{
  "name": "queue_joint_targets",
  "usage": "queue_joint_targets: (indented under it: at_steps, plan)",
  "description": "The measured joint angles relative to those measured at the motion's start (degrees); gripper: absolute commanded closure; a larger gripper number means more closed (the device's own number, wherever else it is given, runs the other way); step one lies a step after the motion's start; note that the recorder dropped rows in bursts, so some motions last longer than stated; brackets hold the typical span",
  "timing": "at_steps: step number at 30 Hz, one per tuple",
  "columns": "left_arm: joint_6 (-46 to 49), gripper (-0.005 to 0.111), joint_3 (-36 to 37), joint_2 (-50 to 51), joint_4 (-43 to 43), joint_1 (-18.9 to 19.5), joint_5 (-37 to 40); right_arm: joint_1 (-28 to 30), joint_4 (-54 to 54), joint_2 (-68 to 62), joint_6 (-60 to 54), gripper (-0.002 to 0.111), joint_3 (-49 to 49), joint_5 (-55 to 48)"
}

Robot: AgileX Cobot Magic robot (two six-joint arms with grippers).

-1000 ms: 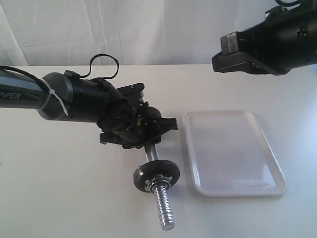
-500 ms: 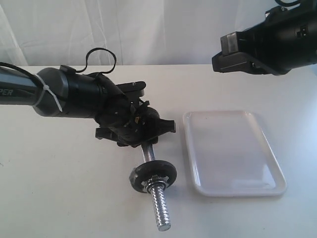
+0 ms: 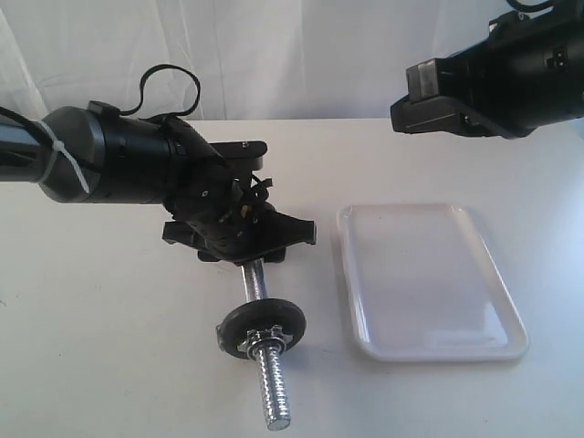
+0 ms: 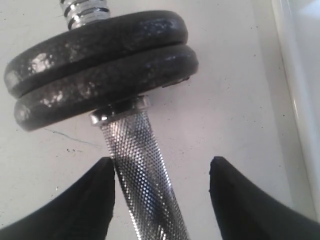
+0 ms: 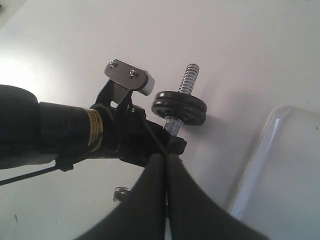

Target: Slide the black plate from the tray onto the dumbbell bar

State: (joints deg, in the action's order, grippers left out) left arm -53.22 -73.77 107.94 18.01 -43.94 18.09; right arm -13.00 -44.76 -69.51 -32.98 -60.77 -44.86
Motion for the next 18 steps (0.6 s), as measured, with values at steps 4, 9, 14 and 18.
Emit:
queue_joint_targets:
  at_steps: [4,9,14,18]
  plan:
    - [0.5,0.046,0.0,0.0,0.0,0.0,0.4,0.0,0.0,0.0,0.0,0.108,0.0,0.0]
    - [0.7,0.046,0.0,0.0,0.0,0.0,0.5,0.0,0.0,0.0,0.0,0.108,0.0,0.0]
    - [0.8,0.046,0.0,0.0,0.0,0.0,0.6,0.0,0.0,0.0,0.0,0.108,0.0,0.0]
    - [1.6,0.046,0.0,0.0,0.0,0.0,0.7,0.0,0.0,0.0,0.0,0.108,0.0,0.0]
